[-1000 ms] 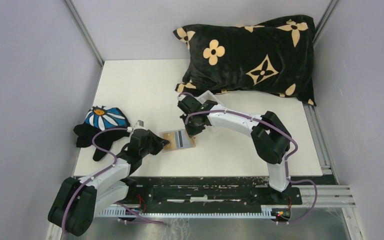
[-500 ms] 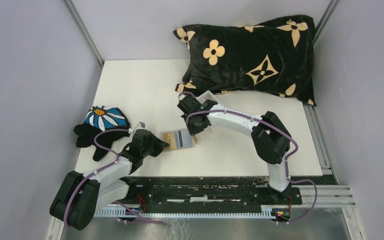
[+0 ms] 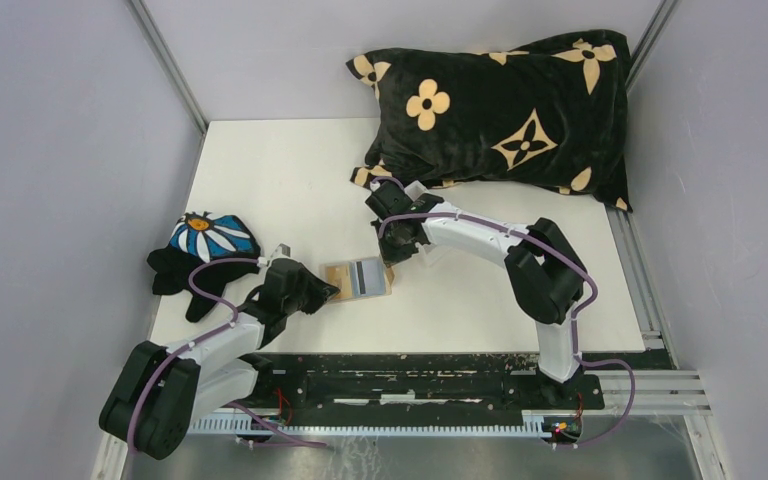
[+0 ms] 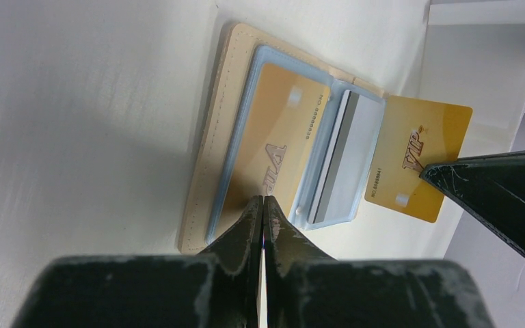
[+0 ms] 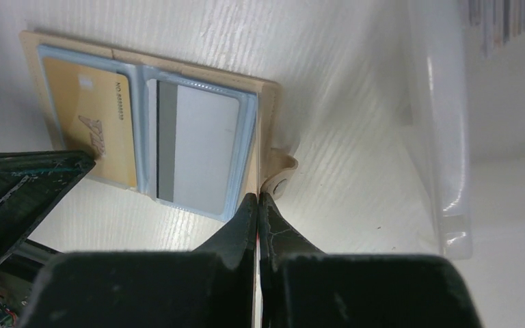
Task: Put the credit cards into the card holder
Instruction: Turn over the card slot in the card holder.
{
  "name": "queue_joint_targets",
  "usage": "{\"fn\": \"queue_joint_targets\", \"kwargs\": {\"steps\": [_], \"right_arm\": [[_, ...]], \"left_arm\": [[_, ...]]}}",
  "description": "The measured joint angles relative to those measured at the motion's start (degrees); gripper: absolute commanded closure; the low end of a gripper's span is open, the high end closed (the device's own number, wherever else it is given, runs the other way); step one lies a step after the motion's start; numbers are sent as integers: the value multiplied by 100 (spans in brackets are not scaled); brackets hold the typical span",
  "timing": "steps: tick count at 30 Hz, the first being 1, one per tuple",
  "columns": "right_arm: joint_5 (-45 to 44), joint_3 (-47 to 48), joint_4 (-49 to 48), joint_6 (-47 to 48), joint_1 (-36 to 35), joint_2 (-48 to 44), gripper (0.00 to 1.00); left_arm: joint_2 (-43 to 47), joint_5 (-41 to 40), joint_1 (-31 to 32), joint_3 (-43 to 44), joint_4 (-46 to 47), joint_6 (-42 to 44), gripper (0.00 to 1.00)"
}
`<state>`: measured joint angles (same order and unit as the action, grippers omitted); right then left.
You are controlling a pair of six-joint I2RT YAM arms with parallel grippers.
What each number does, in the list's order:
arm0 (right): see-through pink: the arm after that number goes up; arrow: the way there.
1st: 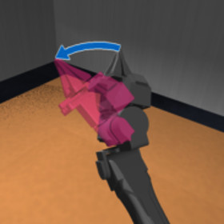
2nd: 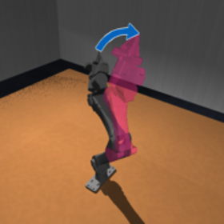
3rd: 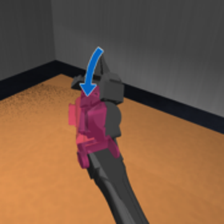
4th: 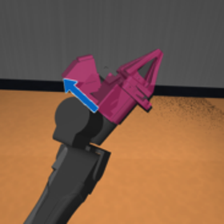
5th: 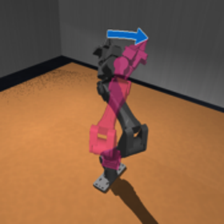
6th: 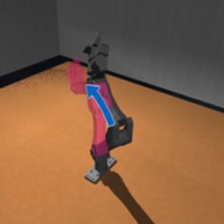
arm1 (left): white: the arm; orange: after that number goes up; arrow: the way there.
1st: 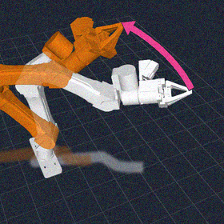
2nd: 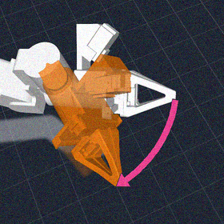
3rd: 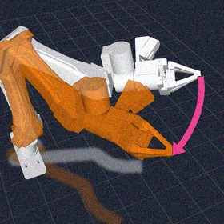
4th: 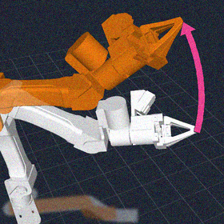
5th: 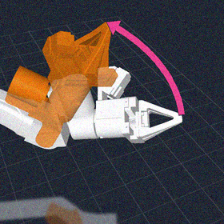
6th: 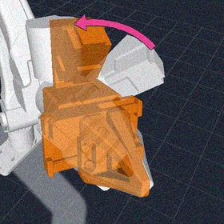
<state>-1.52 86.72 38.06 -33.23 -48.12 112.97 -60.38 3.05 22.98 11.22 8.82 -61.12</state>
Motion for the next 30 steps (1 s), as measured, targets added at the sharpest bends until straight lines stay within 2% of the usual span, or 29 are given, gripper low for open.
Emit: {"fn": "queue_joint_targets", "kwargs": {"steps": [30], "right_arm": [[98, -109, -114, -249, 105, -214, 99]], "left_arm": [[0, -17, 31, 0, -17, 0, 96]]}}
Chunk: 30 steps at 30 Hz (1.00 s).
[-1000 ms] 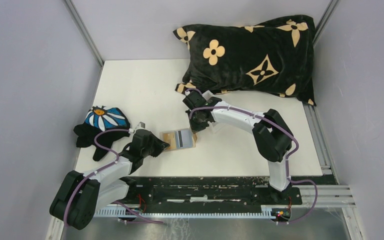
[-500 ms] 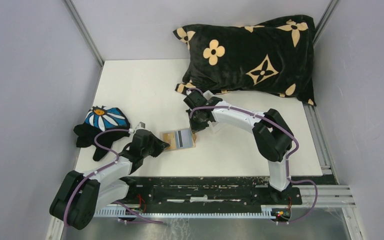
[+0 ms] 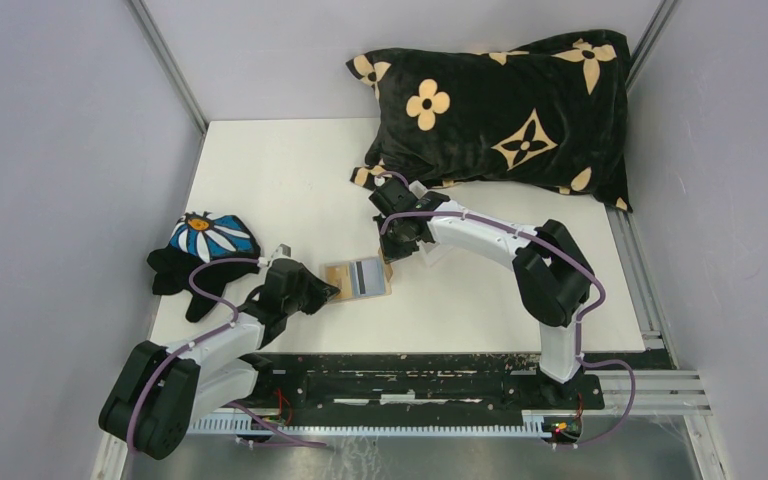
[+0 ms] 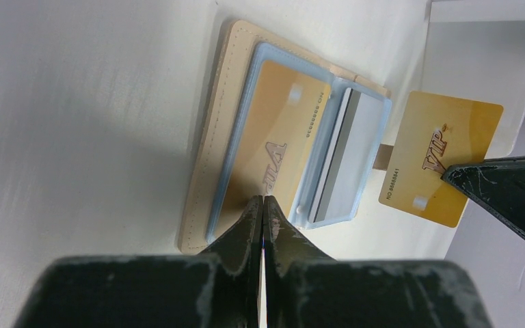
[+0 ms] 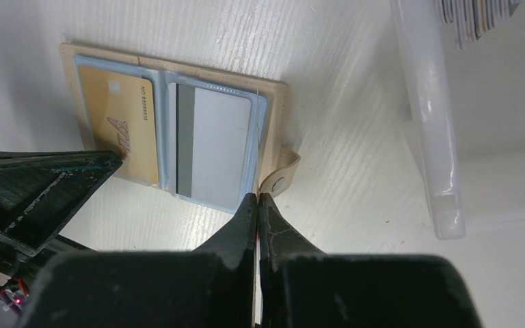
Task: Put the credit cards into the card holder
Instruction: Turn over the card slot in the card holder.
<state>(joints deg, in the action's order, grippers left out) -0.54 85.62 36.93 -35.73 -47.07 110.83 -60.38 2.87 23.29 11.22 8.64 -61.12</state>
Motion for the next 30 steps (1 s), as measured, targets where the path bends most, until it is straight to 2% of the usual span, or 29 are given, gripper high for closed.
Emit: {"fn": "queue_joint_targets", "kwargs": {"steps": [30], "right_arm": [[111, -20, -26, -50, 74, 122, 99]], "left_arm": [[-22, 0, 0, 7, 0, 13, 96]]}}
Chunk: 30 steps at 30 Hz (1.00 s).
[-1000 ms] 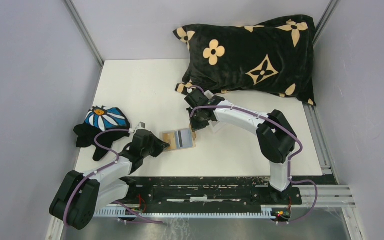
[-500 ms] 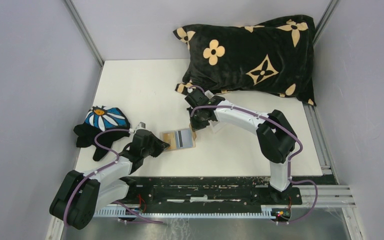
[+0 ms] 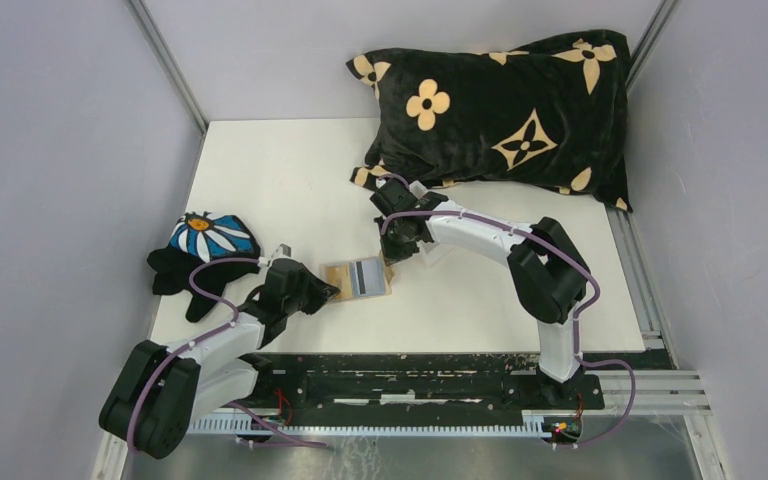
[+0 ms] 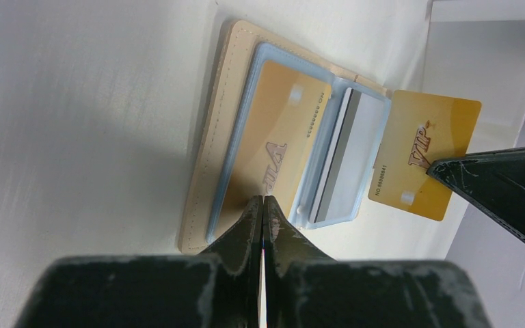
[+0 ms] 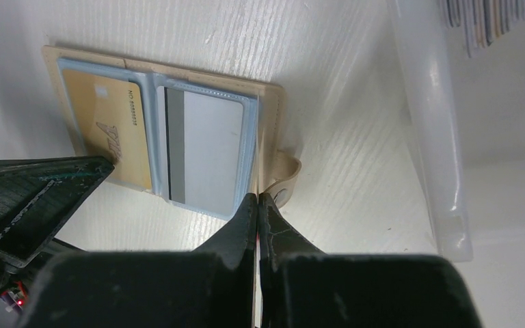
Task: Put the credit cards into the card holder
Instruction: Turn over the card slot in the card holder.
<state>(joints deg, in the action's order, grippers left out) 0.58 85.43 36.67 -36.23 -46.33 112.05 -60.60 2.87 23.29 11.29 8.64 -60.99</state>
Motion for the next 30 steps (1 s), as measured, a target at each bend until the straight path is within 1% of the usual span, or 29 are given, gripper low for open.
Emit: {"fn": "queue_joint_targets", "kwargs": {"steps": [23, 30], "right_arm": [[223, -17, -129, -142, 0, 55, 99], [319, -144, -321, -236, 26, 52, 99]], "left_arm": [[-2, -2, 0, 0, 0, 0, 96], [-2, -2, 0, 0, 0, 0, 97]]}}
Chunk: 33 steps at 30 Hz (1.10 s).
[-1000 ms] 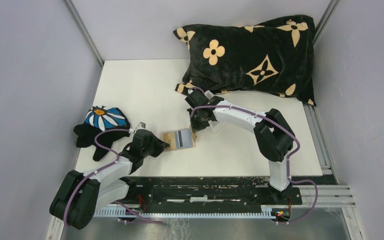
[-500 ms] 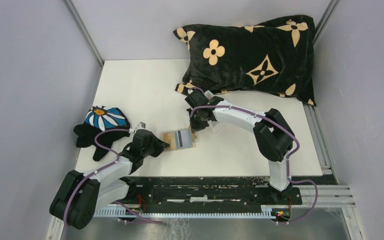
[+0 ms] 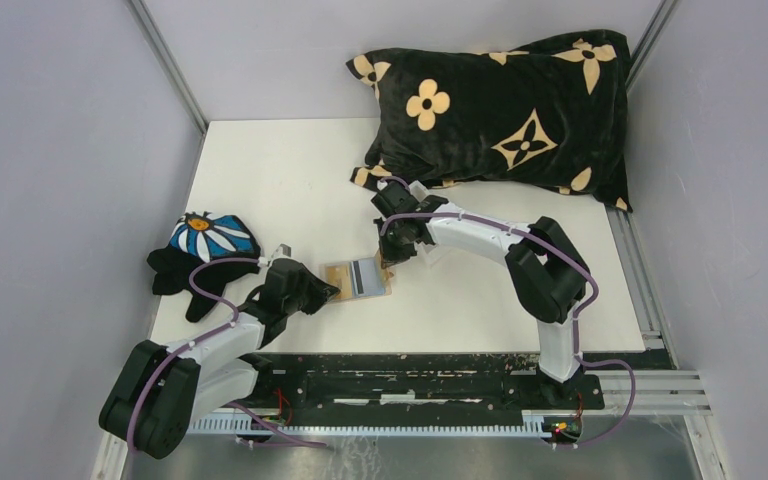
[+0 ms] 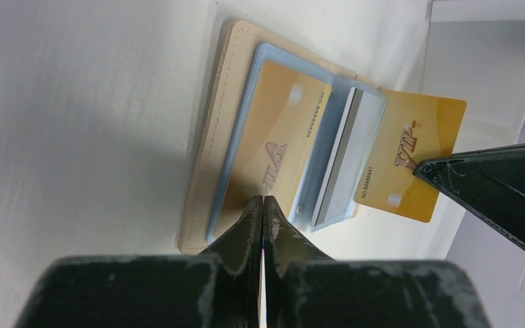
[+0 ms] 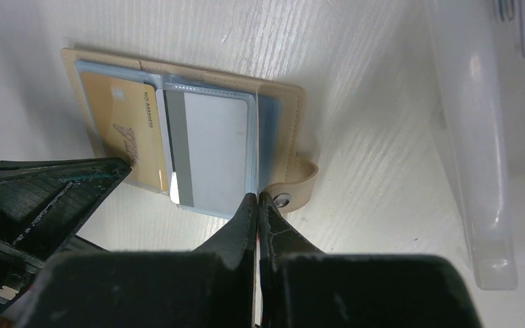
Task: Put the credit cards into the card holder
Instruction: Turn over the card slot in the card holder.
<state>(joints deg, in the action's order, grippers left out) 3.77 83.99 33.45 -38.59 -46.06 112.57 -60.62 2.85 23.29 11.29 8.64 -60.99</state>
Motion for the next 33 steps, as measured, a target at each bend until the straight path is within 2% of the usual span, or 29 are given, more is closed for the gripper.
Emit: {"fn": "queue_joint_targets", "kwargs": {"steps": [16, 33], "right_arm": [[815, -1049, -1196, -675, 363, -326, 99], [953, -848, -1217, -809, 219, -590, 99]], "left_arm": [[-13, 0, 7, 4, -2, 33, 97], [-15, -15, 11, 98, -186, 96, 97]]}}
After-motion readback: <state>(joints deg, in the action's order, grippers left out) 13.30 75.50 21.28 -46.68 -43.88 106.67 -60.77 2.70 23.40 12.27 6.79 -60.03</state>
